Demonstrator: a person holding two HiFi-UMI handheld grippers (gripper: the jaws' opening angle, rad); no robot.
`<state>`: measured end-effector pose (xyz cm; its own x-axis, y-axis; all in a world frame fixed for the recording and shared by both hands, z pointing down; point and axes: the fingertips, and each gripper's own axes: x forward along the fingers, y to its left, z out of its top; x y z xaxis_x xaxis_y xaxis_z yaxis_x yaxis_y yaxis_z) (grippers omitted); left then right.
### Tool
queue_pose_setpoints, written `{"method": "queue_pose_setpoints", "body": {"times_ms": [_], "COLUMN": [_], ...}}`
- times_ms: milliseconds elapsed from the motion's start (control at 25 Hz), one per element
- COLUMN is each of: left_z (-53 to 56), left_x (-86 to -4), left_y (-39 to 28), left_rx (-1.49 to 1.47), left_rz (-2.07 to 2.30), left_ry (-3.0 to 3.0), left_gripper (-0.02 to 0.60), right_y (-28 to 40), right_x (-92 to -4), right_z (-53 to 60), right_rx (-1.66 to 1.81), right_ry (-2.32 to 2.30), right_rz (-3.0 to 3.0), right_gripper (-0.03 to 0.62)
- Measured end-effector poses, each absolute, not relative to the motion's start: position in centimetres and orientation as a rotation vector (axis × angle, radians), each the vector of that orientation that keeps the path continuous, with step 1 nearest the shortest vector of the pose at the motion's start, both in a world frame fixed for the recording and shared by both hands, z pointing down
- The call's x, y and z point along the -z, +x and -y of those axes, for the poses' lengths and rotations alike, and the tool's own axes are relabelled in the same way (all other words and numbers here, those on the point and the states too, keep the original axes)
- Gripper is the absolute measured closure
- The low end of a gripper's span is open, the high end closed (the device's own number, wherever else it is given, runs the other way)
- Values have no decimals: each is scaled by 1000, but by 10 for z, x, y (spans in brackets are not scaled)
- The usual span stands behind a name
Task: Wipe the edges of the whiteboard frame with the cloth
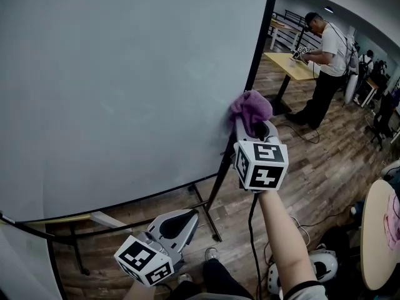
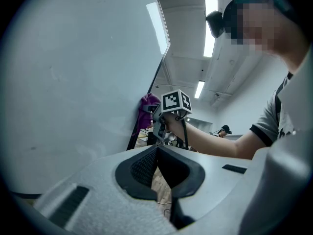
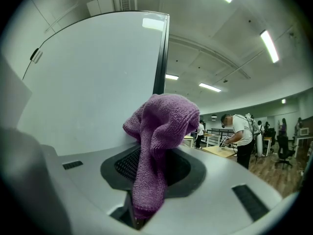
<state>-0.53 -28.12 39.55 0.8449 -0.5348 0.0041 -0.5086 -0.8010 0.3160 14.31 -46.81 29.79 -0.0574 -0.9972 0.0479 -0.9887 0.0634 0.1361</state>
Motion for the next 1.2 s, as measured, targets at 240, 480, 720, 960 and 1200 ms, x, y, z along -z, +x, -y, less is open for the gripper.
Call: {"method": "queue_pose_setpoints", "body": {"times_ms": [240,480,720,960,1200], "left_z": [286,285,287,290,291], "left_x": [-397,-395,-397,-396,-398], "left_y": [-4,-2,-1,-4,-5], "left_rx": [123,125,124,126,131], "left_rz": [787,791,794,808,813], "left_ry": [2712,2714,2711,2708,2697], "left_gripper": [565,565,565,565,565], "right_y": [141,139,129,128,129], "right_x": [-301,-302,-306,-322,-329], "right_z": [470,465,461,466,466], "right_rx": [125,127,71,16,51], "right_ry": [2054,2046,1986,1990,1991], "right_rz": [2183,2197,2266,2288,2262], "right_gripper": [485,485,484,485,485]}}
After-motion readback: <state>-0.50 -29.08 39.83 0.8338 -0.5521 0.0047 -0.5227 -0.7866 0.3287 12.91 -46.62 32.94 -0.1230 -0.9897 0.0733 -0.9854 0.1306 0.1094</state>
